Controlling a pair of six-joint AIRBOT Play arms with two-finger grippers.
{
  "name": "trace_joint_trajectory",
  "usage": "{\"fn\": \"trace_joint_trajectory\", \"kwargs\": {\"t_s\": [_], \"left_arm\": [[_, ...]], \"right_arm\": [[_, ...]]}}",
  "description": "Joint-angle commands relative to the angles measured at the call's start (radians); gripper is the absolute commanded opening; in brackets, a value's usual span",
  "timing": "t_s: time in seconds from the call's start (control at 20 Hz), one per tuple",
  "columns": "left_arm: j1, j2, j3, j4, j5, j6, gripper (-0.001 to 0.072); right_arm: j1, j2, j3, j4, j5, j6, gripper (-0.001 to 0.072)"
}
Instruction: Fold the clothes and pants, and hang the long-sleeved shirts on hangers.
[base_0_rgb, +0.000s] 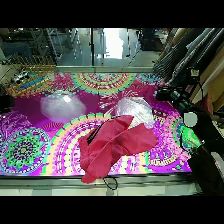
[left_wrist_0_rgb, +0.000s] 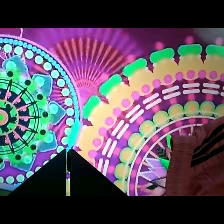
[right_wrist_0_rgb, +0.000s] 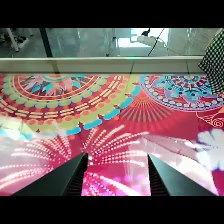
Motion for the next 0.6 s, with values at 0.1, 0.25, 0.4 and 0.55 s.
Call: {"fn": "trace_joint_trajectory", "kwargs": {"t_s": [0.1, 0.25, 0.4, 0.55], "left_arm": [[0.0, 0.001, 0.0, 0.0, 0.0, 0.0, 0.0013], [0.0, 0.001, 0.0, 0.0, 0.0, 0.0, 0.0013], [0.0, -0.002, 0.0, -0.003, 0.024, 0.0, 0.0014], [0.0, -0.019, -0.002, 0.0, 0.016, -0.004, 0.0013]], "right_arm": [[0.001, 0.0, 0.0, 0.0, 0.0, 0.0, 0.0448], [0.001, 0.0, 0.0, 0.0, 0.0, 0.0, 0.0448], [0.001, 0.0, 0.0, 0.0, 0.0, 0.0, 0.0448], [0.001, 0.0, 0.0, 0.006, -0.002, 0.006, 0.0448]]}}
